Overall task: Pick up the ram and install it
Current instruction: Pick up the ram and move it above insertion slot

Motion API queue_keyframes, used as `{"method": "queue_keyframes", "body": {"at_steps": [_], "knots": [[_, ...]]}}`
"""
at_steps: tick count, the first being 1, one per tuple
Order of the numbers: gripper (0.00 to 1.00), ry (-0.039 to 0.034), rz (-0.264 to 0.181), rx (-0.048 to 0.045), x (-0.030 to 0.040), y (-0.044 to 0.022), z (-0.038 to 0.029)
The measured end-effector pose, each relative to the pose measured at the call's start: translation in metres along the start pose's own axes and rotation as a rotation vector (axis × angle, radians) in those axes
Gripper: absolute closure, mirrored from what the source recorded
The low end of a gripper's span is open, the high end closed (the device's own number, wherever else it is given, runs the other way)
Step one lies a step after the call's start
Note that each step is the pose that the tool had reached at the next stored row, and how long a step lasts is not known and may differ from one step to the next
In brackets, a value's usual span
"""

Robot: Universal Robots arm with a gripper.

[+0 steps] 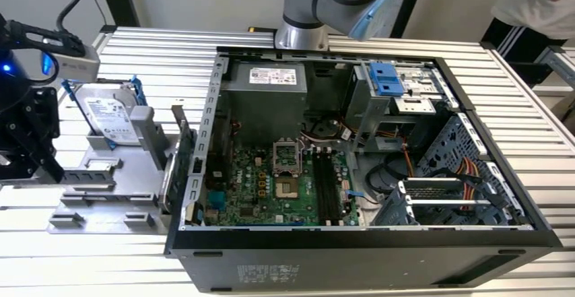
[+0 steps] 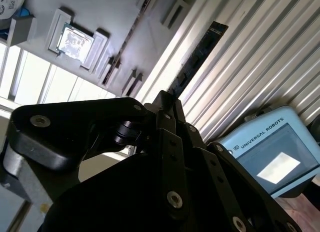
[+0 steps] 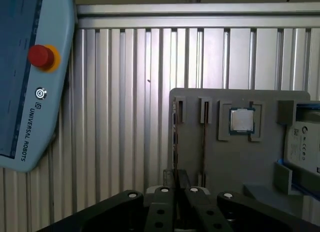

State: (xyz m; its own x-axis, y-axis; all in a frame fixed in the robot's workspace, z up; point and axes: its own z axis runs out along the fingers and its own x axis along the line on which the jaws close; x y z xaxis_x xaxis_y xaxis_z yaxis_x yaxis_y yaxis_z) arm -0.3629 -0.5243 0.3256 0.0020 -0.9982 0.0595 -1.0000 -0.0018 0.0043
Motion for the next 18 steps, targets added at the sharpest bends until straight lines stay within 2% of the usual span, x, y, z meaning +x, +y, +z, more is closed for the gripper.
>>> {"method": "queue_keyframes", "body": {"at_steps": [18], "knots": [[1.0,0.017,0.004,-0.0002,0.0011,0.0001,-0.0184]]}}
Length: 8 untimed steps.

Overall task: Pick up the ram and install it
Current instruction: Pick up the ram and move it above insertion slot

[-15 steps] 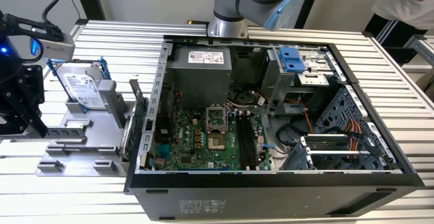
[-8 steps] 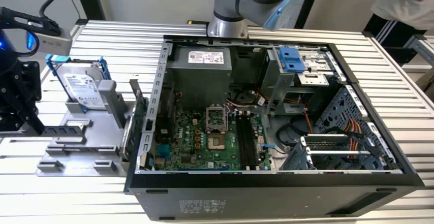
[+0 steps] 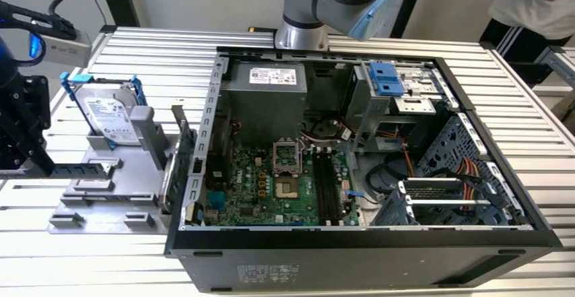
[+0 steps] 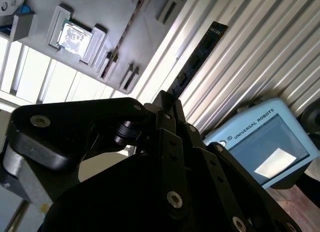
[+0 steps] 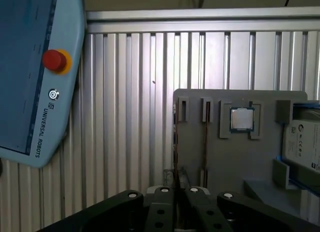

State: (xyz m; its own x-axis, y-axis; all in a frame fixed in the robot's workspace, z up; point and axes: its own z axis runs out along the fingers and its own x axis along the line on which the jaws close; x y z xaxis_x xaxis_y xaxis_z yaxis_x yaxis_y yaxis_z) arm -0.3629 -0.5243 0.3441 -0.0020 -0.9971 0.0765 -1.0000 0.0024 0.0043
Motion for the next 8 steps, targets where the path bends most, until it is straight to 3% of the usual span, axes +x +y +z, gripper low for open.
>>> {"method": "queue_keyframes", "body": {"at_steps": [8], "knots": [[1.0,0.0062,0.001,-0.0002,0.0007,0.0001,-0.0086]]}}
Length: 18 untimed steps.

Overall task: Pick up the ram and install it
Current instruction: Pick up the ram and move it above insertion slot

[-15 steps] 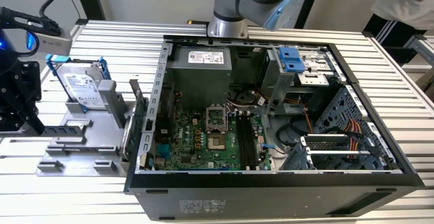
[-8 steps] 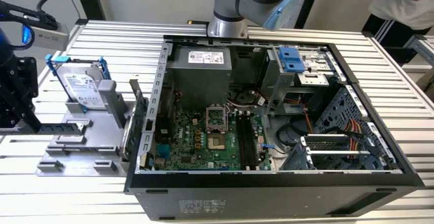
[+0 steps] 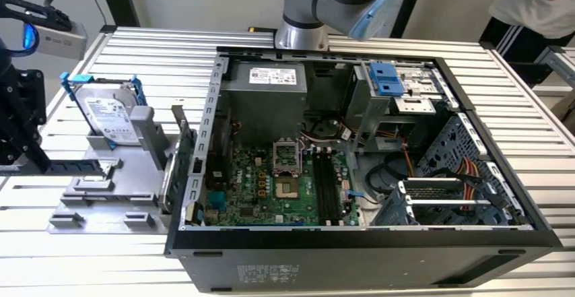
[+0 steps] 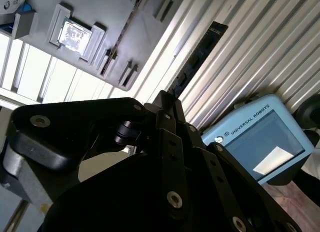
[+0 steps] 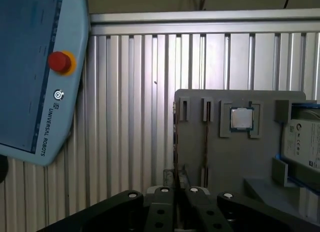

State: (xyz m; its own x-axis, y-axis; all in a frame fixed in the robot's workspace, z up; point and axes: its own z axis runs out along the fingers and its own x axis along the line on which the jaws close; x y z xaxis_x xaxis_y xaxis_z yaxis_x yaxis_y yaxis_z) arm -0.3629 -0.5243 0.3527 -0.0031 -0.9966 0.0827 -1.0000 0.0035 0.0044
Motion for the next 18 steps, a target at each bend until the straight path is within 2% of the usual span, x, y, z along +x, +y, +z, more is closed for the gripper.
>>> {"method": "queue_keyframes", "body": {"at_steps": [8,18], "knots": [[1.0,0.0054,0.001,0.0001,0.0005,0.0,-0.0063],[1.0,0.0086,0.001,-0.0002,0.0004,0.0,-0.0083]]}}
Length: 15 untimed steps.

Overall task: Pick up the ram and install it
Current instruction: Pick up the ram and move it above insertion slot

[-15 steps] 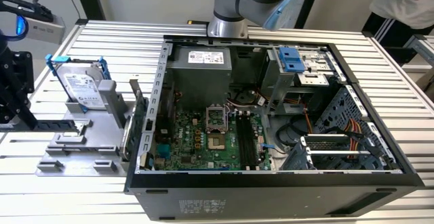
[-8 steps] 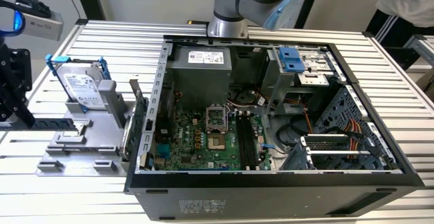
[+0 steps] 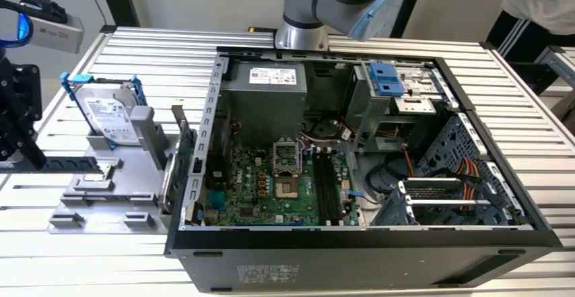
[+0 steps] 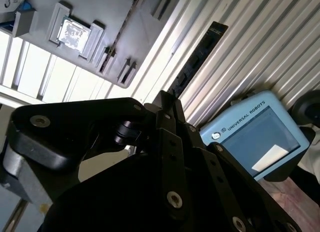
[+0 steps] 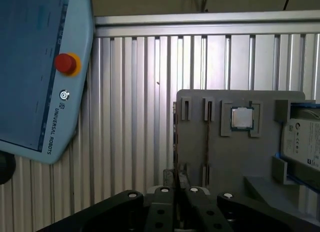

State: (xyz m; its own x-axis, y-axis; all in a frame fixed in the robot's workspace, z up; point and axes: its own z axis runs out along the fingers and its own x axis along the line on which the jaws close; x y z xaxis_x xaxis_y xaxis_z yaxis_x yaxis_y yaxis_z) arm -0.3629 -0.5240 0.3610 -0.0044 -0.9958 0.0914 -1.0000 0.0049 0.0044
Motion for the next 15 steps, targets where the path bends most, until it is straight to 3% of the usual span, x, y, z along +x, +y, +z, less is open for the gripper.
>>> {"method": "queue_keyframes", "body": {"at_steps": [15], "knots": [[1.0,0.0014,0.0,0.0003,0.0014,0.0001,-0.0163]]}}
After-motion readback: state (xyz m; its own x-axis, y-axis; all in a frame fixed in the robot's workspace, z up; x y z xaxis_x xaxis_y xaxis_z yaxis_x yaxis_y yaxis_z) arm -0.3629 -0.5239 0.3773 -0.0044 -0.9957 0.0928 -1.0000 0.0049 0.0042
